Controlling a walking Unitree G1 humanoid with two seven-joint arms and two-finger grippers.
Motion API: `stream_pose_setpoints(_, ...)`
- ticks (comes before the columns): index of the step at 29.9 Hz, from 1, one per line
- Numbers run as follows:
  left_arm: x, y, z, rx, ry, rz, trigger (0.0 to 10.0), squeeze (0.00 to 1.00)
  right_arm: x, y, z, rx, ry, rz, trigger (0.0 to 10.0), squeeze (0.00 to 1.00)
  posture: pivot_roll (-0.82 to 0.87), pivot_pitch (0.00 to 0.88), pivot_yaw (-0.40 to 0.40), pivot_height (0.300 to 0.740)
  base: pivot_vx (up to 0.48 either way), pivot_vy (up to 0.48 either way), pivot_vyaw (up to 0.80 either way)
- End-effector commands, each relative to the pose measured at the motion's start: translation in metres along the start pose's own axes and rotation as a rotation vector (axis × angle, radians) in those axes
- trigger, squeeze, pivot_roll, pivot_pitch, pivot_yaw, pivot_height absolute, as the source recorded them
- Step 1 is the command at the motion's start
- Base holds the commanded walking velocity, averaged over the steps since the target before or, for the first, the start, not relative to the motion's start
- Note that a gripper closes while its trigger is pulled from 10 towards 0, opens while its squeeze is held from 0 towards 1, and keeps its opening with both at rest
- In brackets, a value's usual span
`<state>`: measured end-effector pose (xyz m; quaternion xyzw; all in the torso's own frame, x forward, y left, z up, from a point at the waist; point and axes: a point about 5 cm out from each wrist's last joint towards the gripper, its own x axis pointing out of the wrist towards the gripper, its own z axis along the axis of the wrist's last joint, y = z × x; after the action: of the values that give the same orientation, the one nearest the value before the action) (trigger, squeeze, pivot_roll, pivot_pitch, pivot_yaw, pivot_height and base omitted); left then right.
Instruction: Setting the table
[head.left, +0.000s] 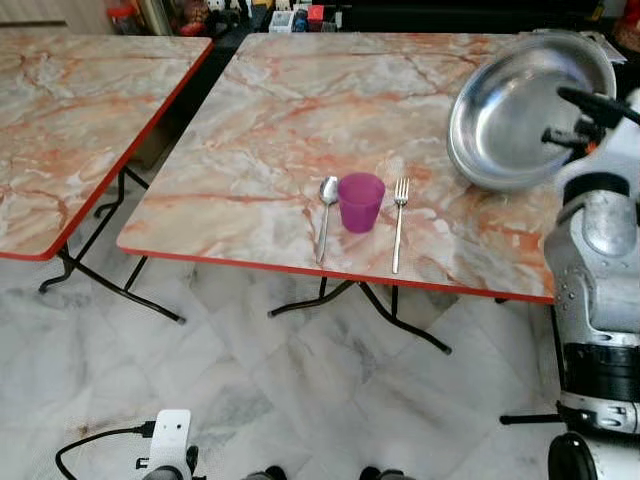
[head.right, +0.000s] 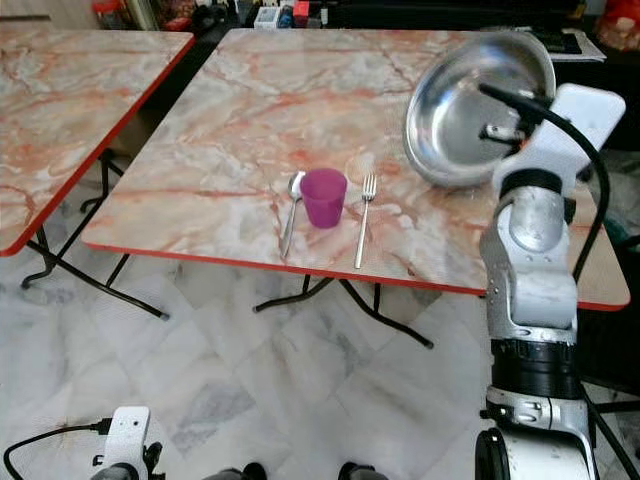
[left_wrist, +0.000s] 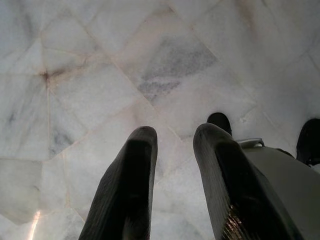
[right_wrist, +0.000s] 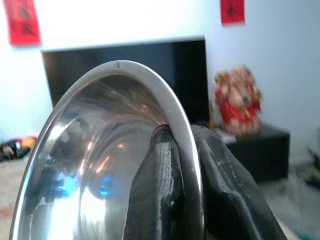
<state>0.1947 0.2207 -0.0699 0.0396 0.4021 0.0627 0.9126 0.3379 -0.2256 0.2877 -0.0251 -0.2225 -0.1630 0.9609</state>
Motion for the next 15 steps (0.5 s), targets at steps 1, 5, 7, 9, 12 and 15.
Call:
stream_pose_setpoints(1,-0.001,0.005,-0.003,-0.020,0.007,0.025,10.0,0.00,0.000,0.012,0.015,-0.006,-0.079,0.047,10.0,0.00,-0.09,0.168,0.051,0.740,0.000,0.000,0.00)
stream_pose_setpoints(5,-0.001,0.005,-0.003,-0.044,0.004,0.037,10.0,0.00,-0.002,0.019,0.012,0.015,-0.069,0.058,10.0,0.00,-0.08,0.165,0.045,0.740,0.000,0.240,0.00)
stream_pose_setpoints(7,-0.001,0.004,-0.003,-0.045,0.004,0.038,10.0,0.00,-0.003,0.019,0.013,0.014,-0.075,0.050,10.0,0.00,-0.08,0.165,0.045,0.740,0.000,0.480,0.00)
stream_pose_setpoints(9,-0.001,0.004,-0.003,-0.040,0.004,0.037,10.0,0.00,-0.004,0.020,0.013,0.009,-0.080,0.054,10.0,0.00,-0.08,0.166,0.047,0.740,0.000,0.480,0.00)
stream_pose_setpoints(12,-0.001,0.004,-0.003,-0.038,0.005,0.036,10.0,0.00,-0.004,0.021,0.012,0.001,-0.085,0.053,10.0,0.00,-0.09,0.169,0.048,0.740,0.000,0.480,0.00)
stream_pose_setpoints(15,-0.001,0.003,-0.002,-0.041,0.011,0.037,10.0,0.00,-0.004,0.023,0.014,-0.001,-0.109,0.042,10.0,0.00,-0.08,0.172,0.045,0.740,0.000,0.480,0.00)
